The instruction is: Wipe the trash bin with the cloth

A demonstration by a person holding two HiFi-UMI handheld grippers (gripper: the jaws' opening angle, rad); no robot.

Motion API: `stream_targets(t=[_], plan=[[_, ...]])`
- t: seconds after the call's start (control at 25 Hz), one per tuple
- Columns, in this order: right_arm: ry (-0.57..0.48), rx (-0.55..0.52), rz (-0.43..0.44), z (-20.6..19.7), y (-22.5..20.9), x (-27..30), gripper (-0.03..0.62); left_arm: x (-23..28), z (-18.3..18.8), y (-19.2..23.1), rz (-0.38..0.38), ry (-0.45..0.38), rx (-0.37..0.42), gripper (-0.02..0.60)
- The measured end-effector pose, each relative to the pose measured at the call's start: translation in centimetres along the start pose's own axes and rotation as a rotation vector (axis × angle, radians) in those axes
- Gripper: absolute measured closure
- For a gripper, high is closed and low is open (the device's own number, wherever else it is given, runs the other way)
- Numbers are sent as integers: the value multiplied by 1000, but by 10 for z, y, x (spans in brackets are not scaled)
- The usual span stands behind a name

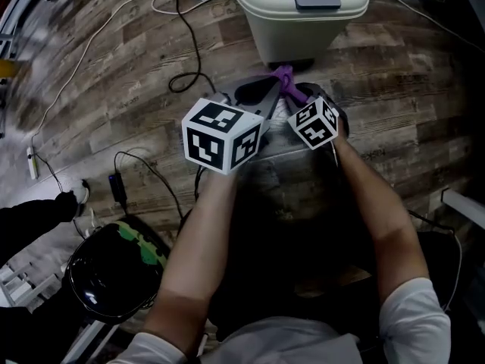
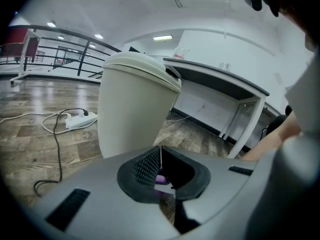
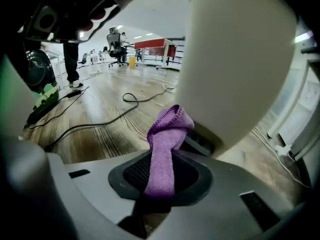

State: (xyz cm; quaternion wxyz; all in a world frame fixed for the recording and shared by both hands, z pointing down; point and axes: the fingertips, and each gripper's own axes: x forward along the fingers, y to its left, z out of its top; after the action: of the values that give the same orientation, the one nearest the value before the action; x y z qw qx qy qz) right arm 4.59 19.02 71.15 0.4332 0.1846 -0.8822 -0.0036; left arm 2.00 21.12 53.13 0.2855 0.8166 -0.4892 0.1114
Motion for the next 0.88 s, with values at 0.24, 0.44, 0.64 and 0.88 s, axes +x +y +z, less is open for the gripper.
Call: stream_targets(t=[0.24, 0.44, 0.64, 0.88], plan=[[78, 136, -136, -55, -72, -13, 502, 10, -3, -10, -23, 20, 5, 572], [115, 249, -252, -79, -126, -19, 502, 10, -4, -10, -12, 25, 1, 572], [160, 369, -373, -94, -158, -19, 502, 8, 0, -12, -5, 21, -7, 572], [146, 313, -291, -65, -126, 21, 502, -1, -3, -14, 14, 34, 1, 572]])
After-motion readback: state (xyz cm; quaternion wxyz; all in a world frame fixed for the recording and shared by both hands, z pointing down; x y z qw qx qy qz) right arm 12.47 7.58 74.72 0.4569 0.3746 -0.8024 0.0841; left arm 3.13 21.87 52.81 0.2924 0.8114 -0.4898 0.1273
